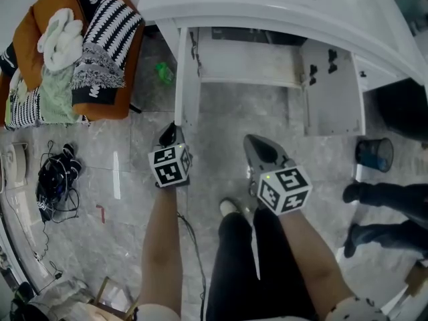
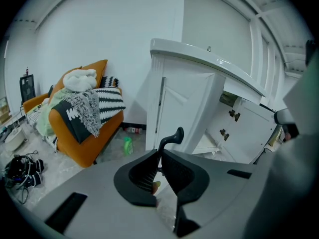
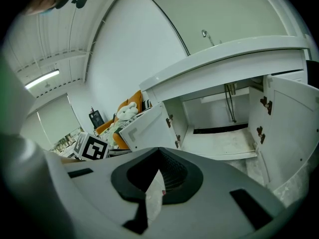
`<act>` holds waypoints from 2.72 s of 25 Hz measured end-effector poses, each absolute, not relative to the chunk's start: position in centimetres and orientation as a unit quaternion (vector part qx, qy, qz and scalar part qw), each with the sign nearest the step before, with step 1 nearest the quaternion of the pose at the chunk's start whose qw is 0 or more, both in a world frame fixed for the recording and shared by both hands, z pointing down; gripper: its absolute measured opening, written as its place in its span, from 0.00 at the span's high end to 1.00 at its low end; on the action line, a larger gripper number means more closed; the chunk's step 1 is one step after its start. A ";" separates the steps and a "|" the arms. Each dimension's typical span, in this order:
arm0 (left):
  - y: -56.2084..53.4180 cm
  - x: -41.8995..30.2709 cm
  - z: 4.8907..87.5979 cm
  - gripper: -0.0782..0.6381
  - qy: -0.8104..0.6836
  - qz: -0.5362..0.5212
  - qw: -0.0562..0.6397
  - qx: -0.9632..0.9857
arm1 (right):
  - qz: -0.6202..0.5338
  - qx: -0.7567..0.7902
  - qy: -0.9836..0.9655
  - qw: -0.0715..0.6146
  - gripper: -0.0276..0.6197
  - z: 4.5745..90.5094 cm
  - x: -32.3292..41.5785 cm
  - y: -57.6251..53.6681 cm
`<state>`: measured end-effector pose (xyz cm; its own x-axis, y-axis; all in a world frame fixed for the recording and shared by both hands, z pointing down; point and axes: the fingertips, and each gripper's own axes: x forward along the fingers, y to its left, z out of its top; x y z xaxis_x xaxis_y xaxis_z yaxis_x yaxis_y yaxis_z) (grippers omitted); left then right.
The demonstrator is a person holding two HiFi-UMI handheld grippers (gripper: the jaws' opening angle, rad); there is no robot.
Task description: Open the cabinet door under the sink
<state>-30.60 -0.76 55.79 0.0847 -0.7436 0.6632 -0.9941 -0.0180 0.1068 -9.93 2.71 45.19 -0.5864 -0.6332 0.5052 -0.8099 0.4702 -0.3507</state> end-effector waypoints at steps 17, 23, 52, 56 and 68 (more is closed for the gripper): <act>0.4 -31.5 54.8 0.82 -0.662 0.234 0.289 0.650 | 0.280 0.439 -0.842 0.140 0.95 43.1 -8.9 4.0; 1.6 -30.6 53.4 0.82 -0.663 0.231 0.283 0.654 | 0.281 0.450 -0.837 0.134 0.95 42.4 -7.9 4.7; 9.4 -17.7 36.6 0.88 -0.606 0.220 0.292 0.707 | 0.270 0.457 -0.831 0.164 0.95 32.2 -4.0 10.2; 9.9 -16.0 34.0 0.88 -0.598 0.219 0.289 0.715 | 0.263 0.453 -0.834 0.173 0.95 30.5 -3.1 11.0; 11.5 -13.2 28.8 0.88 -0.580 0.225 0.292 0.726 | 0.269 0.447 -0.837 0.168 0.95 26.1 -1.6 12.0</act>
